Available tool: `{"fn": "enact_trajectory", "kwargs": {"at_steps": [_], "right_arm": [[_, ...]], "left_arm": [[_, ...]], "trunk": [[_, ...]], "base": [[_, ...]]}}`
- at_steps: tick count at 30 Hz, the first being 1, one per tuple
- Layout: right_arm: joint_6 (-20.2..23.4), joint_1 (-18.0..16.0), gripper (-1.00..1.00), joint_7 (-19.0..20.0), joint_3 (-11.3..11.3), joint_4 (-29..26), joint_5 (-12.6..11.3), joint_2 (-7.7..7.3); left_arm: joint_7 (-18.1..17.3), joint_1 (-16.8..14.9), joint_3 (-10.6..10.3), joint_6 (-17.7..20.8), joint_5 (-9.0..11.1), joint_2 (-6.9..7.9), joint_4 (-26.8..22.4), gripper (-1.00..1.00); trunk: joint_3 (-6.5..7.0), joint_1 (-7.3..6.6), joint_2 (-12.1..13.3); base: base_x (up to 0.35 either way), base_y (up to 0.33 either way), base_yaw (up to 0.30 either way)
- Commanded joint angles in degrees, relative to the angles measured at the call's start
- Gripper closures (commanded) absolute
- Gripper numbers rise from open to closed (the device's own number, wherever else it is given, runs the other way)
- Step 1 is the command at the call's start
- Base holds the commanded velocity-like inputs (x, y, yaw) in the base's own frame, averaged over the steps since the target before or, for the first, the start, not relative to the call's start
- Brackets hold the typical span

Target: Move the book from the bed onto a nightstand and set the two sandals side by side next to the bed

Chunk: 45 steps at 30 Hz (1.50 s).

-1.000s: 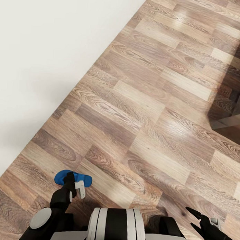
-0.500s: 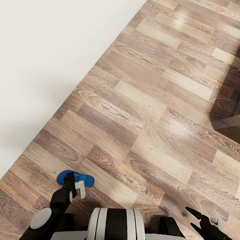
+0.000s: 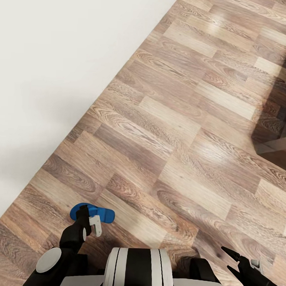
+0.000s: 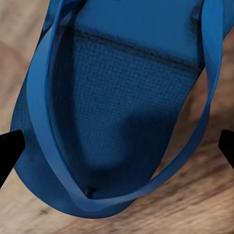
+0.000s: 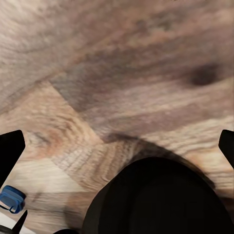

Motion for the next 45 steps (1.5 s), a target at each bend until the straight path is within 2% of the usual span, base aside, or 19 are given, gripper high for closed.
{"fn": "enact_trajectory", "kwargs": {"at_steps": [1,10,19,20,45], "right_arm": [[0.35,-0.03,-1.0,0.08,-0.12,0.01,-0.1,0.02],[0.35,-0.04,-1.0,0.08,-0.11,0.01,-0.1,0.03],[0.35,-0.04,-1.0,0.06,-0.14,0.01,-0.1,0.0],[0.35,-0.04,-1.0,0.07,-0.15,0.01,-0.1,0.0],[0.35,-0.02,-1.0,0.08,-0.12,0.01,-0.1,0.03]], "left_arm": [[-0.38,-0.02,-0.18,0.28,-0.39,0.06,-0.07,-1.0],[-0.38,-0.02,-0.15,0.32,-0.39,0.03,-0.11,-1.0],[-0.38,-0.02,-0.16,0.32,-0.39,-0.61,-0.09,-1.0],[-0.38,-0.02,-0.17,0.32,-0.39,-0.62,-0.08,1.0],[-0.29,-0.02,-0.18,0.32,-0.39,-0.66,0.1,1.0]], "trunk": [[-0.03,-0.01,-0.01],[-0.03,-0.01,-0.01],[-0.03,-0.01,-0.01],[-0.03,-0.01,-0.01],[-0.03,-0.01,-0.01]], "base": [[0.0,0.001,0.0],[0.0,0.0,0.0],[0.0,0.0,0.0],[0.0,0.0,0.0],[0.0,0.0,0.0]]}}
